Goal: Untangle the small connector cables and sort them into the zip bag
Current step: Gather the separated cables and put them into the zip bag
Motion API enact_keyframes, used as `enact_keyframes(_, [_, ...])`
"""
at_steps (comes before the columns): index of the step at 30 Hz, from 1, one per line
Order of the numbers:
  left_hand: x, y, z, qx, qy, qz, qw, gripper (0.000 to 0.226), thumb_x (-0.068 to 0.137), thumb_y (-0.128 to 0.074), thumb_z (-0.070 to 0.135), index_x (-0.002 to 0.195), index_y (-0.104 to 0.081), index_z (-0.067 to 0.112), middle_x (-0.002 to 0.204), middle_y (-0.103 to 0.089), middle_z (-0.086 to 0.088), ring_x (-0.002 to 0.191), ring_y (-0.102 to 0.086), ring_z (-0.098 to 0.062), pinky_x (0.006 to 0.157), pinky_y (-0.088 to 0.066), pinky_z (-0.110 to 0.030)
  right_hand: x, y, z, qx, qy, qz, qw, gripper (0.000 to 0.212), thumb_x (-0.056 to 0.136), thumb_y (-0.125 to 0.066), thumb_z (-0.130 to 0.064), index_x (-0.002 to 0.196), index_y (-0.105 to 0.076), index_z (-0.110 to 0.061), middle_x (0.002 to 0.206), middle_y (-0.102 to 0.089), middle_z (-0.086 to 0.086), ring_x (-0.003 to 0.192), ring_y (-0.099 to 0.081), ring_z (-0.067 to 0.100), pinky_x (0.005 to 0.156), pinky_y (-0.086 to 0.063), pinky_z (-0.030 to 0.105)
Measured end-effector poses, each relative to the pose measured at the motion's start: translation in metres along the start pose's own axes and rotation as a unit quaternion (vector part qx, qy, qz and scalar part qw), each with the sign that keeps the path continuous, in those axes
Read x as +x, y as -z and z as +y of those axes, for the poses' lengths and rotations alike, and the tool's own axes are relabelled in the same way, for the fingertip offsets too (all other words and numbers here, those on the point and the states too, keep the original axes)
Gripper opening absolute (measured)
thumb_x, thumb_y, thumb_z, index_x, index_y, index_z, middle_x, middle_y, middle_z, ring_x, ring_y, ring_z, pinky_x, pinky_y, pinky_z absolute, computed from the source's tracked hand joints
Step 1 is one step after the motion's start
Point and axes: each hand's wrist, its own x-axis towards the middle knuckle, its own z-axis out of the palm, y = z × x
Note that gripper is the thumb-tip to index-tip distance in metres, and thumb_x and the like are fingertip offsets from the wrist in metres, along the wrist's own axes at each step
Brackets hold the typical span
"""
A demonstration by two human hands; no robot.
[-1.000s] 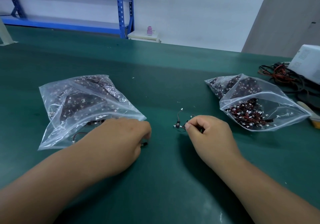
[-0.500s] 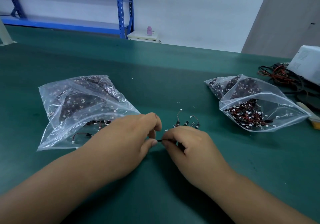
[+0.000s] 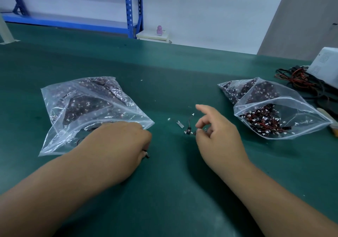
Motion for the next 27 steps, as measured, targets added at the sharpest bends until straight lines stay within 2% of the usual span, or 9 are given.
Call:
enact_keyframes(4, [0.004, -0.005, 0.004, -0.055, -0.027, 0.012, 0.998, 0.012, 0.091, -0.050, 0.044, 0.096, -0.046, 0.033, 0.091, -0.052, 0.016, 0.090, -0.054, -0.011, 0.082, -0.047, -0.032, -0.007, 0.007, 0.005, -0.012, -0.043, 0.012, 0.999, 0.037, 0.081, -0.060, -0.008, 0.104, -0.066, -0.036, 0.083, -0.063, -0.019, 0.072, -0.057, 0.006, 0.072, -0.052, 0.032])
enact_keyframes(7, [0.005, -0.006, 0.012, -0.116, -0.046, 0.028, 0.992, 0.017, 0.091, -0.055, 0.047, 0.101, -0.044, 0.039, 0.087, -0.044, 0.019, 0.088, -0.049, -0.007, 0.078, -0.040, -0.025, -0.011, 0.008, -0.001, -0.044, 0.001, -0.008, 0.999, 0.022, 0.083, -0.064, -0.008, 0.090, -0.072, -0.028, 0.083, -0.064, -0.017, 0.077, -0.057, 0.001, 0.073, -0.049, 0.026])
enact_keyframes(9, [0.006, -0.006, 0.017, -0.138, -0.064, 0.046, 0.987, 0.016, 0.091, -0.057, 0.045, 0.101, -0.047, 0.040, 0.086, -0.043, 0.020, 0.087, -0.047, -0.005, 0.075, -0.034, -0.022, -0.014, 0.009, -0.009, -0.047, 0.060, -0.053, 0.996, 0.008, 0.086, -0.064, -0.021, 0.088, -0.071, -0.025, 0.080, -0.063, -0.013, 0.078, -0.056, 0.003, 0.072, -0.047, 0.027])
enact_keyframes(12, [0.005, -0.001, 0.023, -0.182, -0.078, 0.066, 0.978, 0.014, 0.089, -0.061, 0.038, 0.096, -0.049, 0.040, 0.085, -0.046, 0.020, 0.083, -0.041, -0.001, 0.072, -0.031, -0.017, -0.023, 0.010, -0.025, -0.056, 0.115, -0.168, 0.977, 0.036, 0.090, -0.048, -0.052, 0.092, -0.070, -0.024, 0.082, -0.061, -0.009, 0.082, -0.058, 0.012, 0.075, -0.049, 0.036])
enact_keyframes(14, [0.005, 0.002, 0.026, -0.216, -0.079, 0.080, 0.970, 0.014, 0.087, -0.063, 0.032, 0.092, -0.052, 0.038, 0.083, -0.050, 0.020, 0.084, -0.042, -0.001, 0.073, -0.036, -0.013, -0.028, 0.008, -0.031, -0.087, 0.144, -0.209, 0.963, 0.046, 0.089, -0.041, -0.060, 0.092, -0.069, -0.024, 0.082, -0.056, -0.008, 0.081, -0.056, 0.015, 0.072, -0.049, 0.039])
enact_keyframes(17, [0.003, 0.005, 0.029, -0.233, -0.080, 0.086, 0.965, 0.014, 0.086, -0.062, 0.029, 0.090, -0.051, 0.036, 0.085, -0.052, 0.019, 0.085, -0.045, -0.002, 0.075, -0.038, -0.015, -0.030, 0.005, -0.033, -0.103, 0.168, -0.203, 0.959, 0.036, 0.093, -0.044, -0.050, 0.090, -0.068, -0.024, 0.082, -0.053, -0.006, 0.081, -0.057, 0.019, 0.072, -0.049, 0.041])
enact_keyframes(20, [0.003, 0.005, 0.027, -0.240, -0.077, 0.078, 0.964, 0.015, 0.088, -0.062, 0.029, 0.092, -0.051, 0.037, 0.085, -0.051, 0.022, 0.086, -0.045, 0.002, 0.077, -0.037, -0.013, -0.029, 0.006, -0.029, -0.049, 0.148, -0.185, 0.970, 0.021, 0.093, -0.055, -0.039, 0.085, -0.066, -0.023, 0.079, -0.052, -0.006, 0.079, -0.056, 0.018, 0.071, -0.049, 0.043])
enact_keyframes(23, [0.004, 0.003, 0.025, -0.221, -0.062, 0.061, 0.971, 0.016, 0.090, -0.061, 0.031, 0.098, -0.051, 0.041, 0.084, -0.048, 0.026, 0.085, -0.044, 0.006, 0.077, -0.034, -0.007, -0.029, 0.007, -0.028, -0.009, 0.123, -0.172, 0.977, 0.021, 0.090, -0.052, -0.039, 0.080, -0.063, -0.024, 0.076, -0.052, -0.009, 0.077, -0.054, 0.012, 0.072, -0.048, 0.040])
enact_keyframes(27, [0.007, 0.002, 0.022, -0.192, -0.048, 0.028, 0.980, 0.010, 0.093, -0.057, 0.034, 0.095, -0.049, 0.041, 0.088, -0.053, 0.020, 0.086, -0.048, -0.002, 0.074, -0.037, -0.017, -0.028, 0.008, -0.027, 0.007, 0.107, -0.149, 0.983, 0.023, 0.088, -0.053, -0.029, 0.070, -0.056, -0.015, 0.068, -0.051, -0.006, 0.072, -0.053, 0.013, 0.068, -0.046, 0.039])
